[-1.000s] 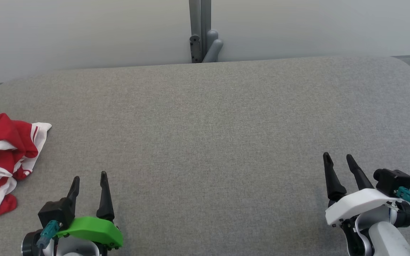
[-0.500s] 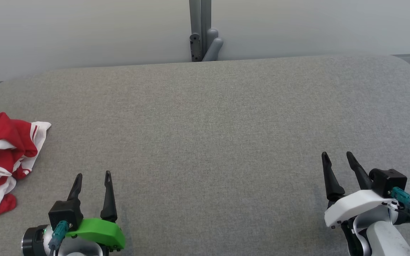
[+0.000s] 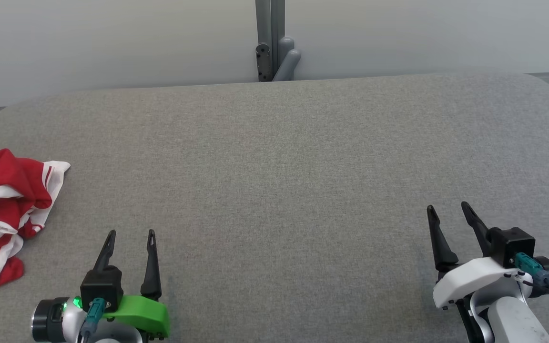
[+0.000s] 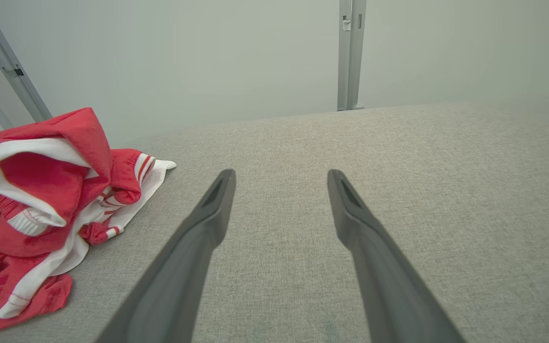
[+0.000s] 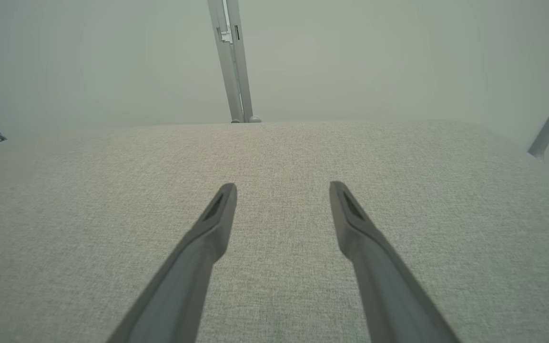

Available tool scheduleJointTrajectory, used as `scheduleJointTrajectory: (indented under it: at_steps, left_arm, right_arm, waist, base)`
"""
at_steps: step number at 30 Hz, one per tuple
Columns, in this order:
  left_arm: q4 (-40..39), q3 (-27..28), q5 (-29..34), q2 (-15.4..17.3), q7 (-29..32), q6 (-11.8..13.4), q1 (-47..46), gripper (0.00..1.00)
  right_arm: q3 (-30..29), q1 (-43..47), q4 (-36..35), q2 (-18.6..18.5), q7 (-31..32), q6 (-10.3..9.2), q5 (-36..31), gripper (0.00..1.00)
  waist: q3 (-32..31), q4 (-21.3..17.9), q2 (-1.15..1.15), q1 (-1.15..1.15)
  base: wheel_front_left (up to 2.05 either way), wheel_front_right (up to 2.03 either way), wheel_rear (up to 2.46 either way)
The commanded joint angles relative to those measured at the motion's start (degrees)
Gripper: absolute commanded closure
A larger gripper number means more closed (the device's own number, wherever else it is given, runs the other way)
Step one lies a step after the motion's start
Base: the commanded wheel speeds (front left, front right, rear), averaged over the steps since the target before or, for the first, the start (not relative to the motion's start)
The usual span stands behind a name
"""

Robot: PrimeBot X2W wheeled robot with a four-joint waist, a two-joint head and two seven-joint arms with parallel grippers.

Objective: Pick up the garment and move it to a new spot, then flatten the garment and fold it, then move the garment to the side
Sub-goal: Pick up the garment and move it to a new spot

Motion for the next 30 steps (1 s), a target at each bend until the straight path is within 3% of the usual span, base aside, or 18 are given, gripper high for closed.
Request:
scheduleJointTrajectory:
  at_steps: [1, 8, 15, 21, 27, 30]
  left_arm:
    - [0.19, 0.21, 1.41, -0.07, -0.55, 0.43, 0.72, 0.0]
    - [0.89, 1.67, 0.58, -0.23, -0.48, 1.16, 0.62, 0.0]
    - [1.37, 3.25, -0.61, -0.56, -0.48, 1.04, -0.78, 0.0]
    - [1.34, 6.69, -2.3, -0.7, -0.48, -0.21, -0.41, 0.0]
    - [0.84, 11.29, -4.01, -0.69, -0.48, -3.46, -5.04, 0.0]
    - [0.38, 13.71, -4.58, 1.27, -0.47, -5.28, -9.03, 0.0]
  right_arm:
    - [-0.02, -0.54, 0.19, -0.34, -0.55, 0.02, -1.47, 0.0]
    - [0.75, -0.82, -0.39, -0.44, -0.59, 0.01, -1.32, 0.0]
    - [3.9, -2.41, -1.41, -1.2, -0.55, 0.01, -0.66, 0.0]
    - [11.3, -6.02, -0.13, -0.75, -0.54, 0.01, 0.23, 0.0]
    - [14.66, -8.22, 0.35, -2.73, -0.55, 0.01, 1.17, 0.0]
    - [15.12, -9.24, -0.15, -4.22, -0.55, 0.01, 1.47, 0.0]
  waist:
    - [0.08, 0.22, 0.0, 0.0]
    - [1.05, 2.81, 0.0, 0.0]
    - [3.55, 14.12, 0.0, 0.0]
    - [5.09, 22.65, 0.0, 0.0]
    - [9.0, 22.62, 0.0, 0.0]
    - [11.63, 20.8, 0.0, 0.0]
  base:
    - [0.0, 0.0, 0.0]
    - [0.0, 0.0, 0.0]
    - [0.0, 0.0, 0.0]
    - [0.0, 0.0, 0.0]
    - [0.0, 0.0, 0.0]
    - [0.0, 0.0, 0.0]
